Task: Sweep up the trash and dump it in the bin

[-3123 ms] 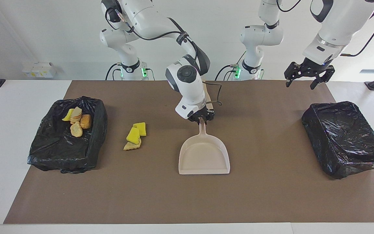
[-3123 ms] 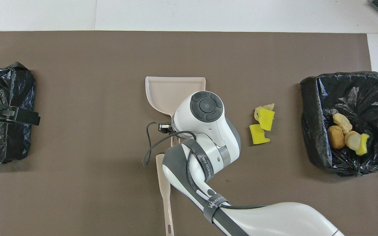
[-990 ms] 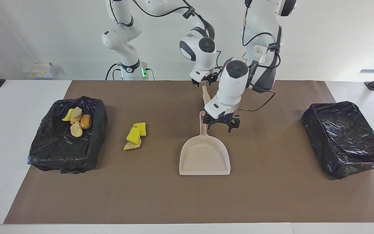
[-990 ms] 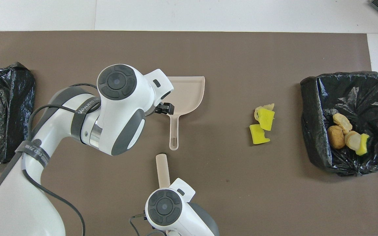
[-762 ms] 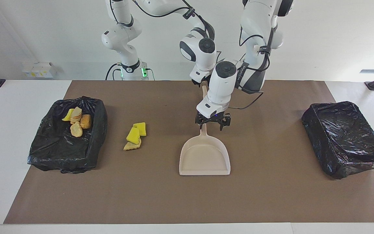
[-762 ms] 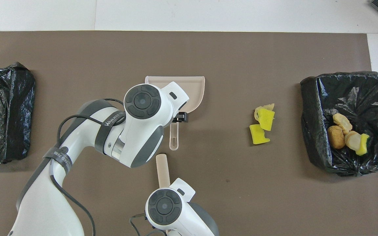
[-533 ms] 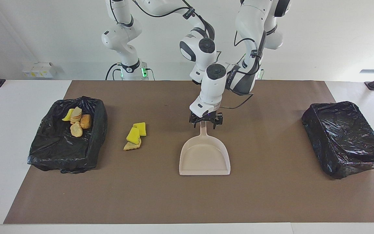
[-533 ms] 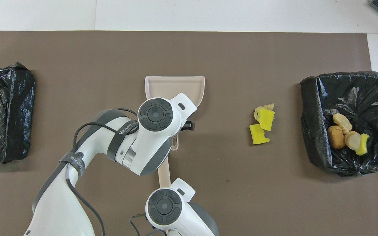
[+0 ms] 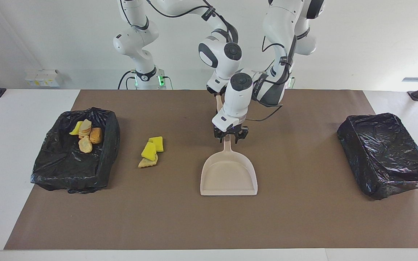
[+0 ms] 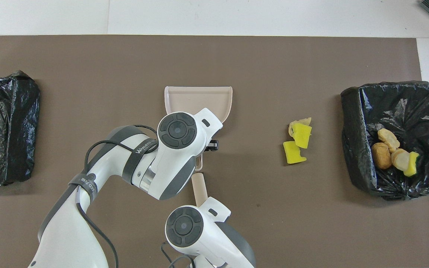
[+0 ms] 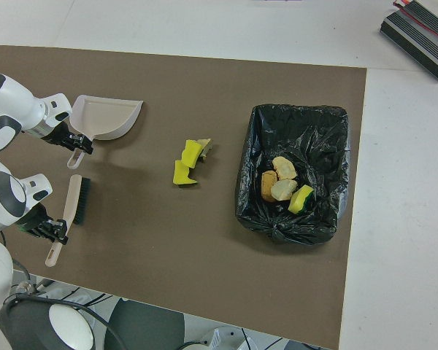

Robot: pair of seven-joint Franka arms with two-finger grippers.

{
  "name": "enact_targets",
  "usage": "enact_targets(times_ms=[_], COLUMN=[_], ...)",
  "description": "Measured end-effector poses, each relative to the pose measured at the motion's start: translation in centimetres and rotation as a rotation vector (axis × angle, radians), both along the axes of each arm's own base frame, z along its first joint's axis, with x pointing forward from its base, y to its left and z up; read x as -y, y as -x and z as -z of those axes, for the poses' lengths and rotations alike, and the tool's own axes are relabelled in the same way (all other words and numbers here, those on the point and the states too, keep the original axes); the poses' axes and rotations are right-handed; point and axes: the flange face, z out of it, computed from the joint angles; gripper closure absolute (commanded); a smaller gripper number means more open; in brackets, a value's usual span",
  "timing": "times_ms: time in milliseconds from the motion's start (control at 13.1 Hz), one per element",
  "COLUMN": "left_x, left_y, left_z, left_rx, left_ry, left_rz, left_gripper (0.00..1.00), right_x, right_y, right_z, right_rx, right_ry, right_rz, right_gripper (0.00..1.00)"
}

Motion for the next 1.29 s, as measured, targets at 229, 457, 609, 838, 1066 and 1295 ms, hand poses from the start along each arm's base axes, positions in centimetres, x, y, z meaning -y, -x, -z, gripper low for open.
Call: enact_targets(times_ms=[229,457,609,838,1066,1295], left_x=[0.5,-0.1,-0.8,-2.8,-5.3,-7.2], left_y=[0.5,0.2,-0.3,-1.1,-2.4,-3.1], left_z=[0.0,-0.4,-0.8,-1.0,-0.8,-0.4], left_rx=[-0.013,-0.014,-0.010,-0.037,-0.043,-0.049], left_ry=[-0.002,-0.006,-0.008,-0.030,-0.032,-0.032], left_rz=[-0.034,-0.042,-0.007,0.054,0.178,0.301], left_gripper=[1.00,1.00,1.00,1.00,1.00,1.00], right_x=[7.9,14.1,16.2,23.3,27.8,29.7], right_y=[-5.4,-8.4,-10.1,-15.3,-17.2,-17.8], right_z=[-6.3,-10.6,-10.4,-8.9,-8.0,-8.1], right_rx=[-0.041,-0.003,0.019,0.018,0.014,0.023], right_ry=[-0.012,0.034,0.063,0.065,0.112,0.138], right_rz=[0.028,0.098,0.144,0.267,0.282,0.227], right_gripper=[1.00,1.00,1.00,1.00,1.00,1.00])
